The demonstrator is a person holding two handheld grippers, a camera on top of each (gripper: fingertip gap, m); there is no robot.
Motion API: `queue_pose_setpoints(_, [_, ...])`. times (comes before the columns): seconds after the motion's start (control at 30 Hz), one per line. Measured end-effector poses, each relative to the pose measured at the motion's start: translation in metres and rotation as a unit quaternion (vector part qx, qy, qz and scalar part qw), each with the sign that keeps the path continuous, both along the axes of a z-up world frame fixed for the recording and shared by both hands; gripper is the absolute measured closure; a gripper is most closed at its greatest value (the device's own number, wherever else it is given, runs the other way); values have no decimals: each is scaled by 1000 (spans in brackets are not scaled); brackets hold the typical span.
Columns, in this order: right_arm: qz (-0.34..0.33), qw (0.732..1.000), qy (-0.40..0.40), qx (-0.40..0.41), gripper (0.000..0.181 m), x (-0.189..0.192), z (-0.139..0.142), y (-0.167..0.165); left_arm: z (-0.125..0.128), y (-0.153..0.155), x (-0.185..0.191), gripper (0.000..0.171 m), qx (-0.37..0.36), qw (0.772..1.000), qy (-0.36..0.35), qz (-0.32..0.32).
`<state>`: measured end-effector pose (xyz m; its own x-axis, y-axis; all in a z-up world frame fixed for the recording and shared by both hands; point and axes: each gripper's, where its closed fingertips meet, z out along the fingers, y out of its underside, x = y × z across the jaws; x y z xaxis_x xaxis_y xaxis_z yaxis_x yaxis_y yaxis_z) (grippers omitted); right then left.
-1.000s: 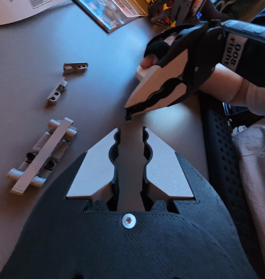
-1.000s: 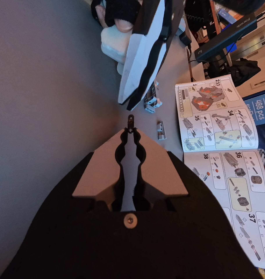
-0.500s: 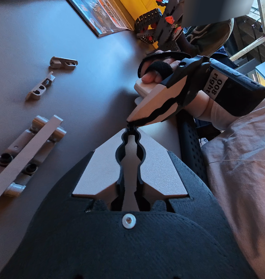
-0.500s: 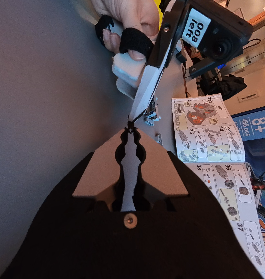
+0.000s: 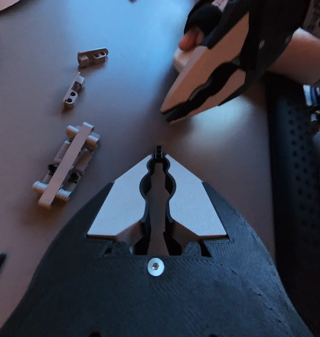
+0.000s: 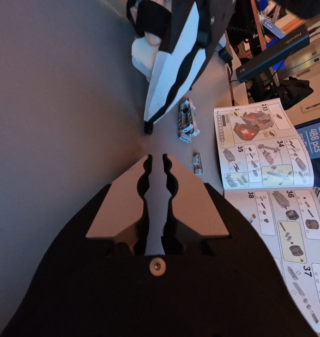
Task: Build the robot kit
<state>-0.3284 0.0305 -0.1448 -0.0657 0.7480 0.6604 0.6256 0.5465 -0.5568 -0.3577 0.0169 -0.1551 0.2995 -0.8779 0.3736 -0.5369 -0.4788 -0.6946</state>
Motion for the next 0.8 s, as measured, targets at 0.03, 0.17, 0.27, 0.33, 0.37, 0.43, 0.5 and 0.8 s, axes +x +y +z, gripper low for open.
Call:
queue_pose_setpoints(0.03, [-2,1000,0,-4,169,1,-1,1,0,2,-4,166,13,1000,6,1])
queue_pose_setpoints(0.17, [-6,1000,-7,-17,169,3,-7,3,-2,7,-24,166,32,999,17,23])
queue_pose_setpoints(0.27, [-7,1000,-11,-13,171,4,-9,5,0,8,-45,166,49,998,22,44])
queue_pose_setpoints(0.33, [-11,1000,-8,-19,171,4,-9,7,3,5,-58,166,63,997,20,49])
queue_pose_setpoints(0.37, [-12,1000,-5,-23,171,4,-9,8,3,5,-64,166,76,995,29,52])
queue_pose_setpoints(0.43, [-12,999,5,-31,174,2,-8,9,-1,9,-76,166,111,990,57,59])
queue_pose_setpoints(0.5, [-14,999,15,-38,175,1,-7,11,-4,12,-81,166,130,987,75,60])
queue_pose_setpoints(0.8, [-19,999,27,-39,178,2,-6,14,-4,11,-74,166,145,986,66,52])
